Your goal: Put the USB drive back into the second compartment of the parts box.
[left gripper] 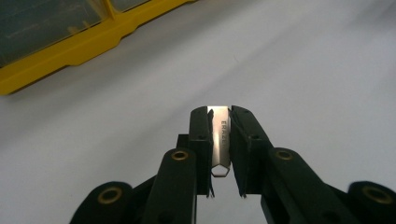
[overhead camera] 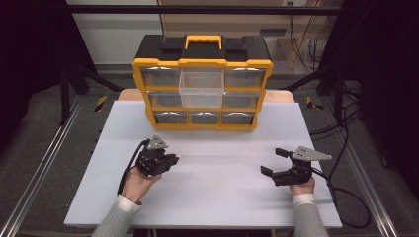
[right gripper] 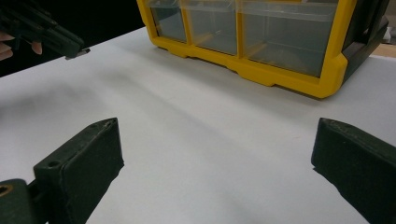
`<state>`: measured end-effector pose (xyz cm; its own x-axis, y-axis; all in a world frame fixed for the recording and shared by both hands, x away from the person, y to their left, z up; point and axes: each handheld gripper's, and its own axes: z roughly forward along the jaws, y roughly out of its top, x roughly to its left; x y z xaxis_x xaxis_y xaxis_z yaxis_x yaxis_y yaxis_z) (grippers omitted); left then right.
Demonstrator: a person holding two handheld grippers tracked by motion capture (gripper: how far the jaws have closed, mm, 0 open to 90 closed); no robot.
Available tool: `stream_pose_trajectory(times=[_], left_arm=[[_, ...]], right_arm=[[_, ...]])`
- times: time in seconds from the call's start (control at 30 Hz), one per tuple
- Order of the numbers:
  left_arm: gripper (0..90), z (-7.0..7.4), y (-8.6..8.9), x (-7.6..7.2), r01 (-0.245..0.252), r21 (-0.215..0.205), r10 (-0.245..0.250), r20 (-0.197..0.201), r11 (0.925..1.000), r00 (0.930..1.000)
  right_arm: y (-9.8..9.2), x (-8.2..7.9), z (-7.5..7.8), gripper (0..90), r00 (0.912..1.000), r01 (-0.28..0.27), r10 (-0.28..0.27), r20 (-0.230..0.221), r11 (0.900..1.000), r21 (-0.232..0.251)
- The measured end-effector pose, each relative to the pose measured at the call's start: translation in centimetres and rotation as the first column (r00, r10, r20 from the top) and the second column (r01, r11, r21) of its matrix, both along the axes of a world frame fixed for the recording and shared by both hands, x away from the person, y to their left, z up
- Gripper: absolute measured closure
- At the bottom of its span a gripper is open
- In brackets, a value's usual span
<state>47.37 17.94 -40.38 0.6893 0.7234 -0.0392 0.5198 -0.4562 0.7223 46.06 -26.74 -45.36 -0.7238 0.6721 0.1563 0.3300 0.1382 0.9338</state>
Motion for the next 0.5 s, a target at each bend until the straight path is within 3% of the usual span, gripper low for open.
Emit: stream_pose_trajectory(times=[0.2, 0.5], left_arm=[[78.9, 1.0, 0.2, -0.4, 0.012, -0.034, -0.012, 0.007, 0.9994, 0.9999], [78.9, 2.8, 0.2, -1.3, 0.027, -0.041, -0.025, 0.044, 0.9988, 0.9987]], right_arm=[[0.0, 0.0, 0.0, 2.4, 1.0, 0.001, -0.001, -0.002, 1.0, 0.001], [0.0, 0.0, 0.0, 2.4, 1.0, 0.001, -0.001, -0.002, 1.0, 0.004]])
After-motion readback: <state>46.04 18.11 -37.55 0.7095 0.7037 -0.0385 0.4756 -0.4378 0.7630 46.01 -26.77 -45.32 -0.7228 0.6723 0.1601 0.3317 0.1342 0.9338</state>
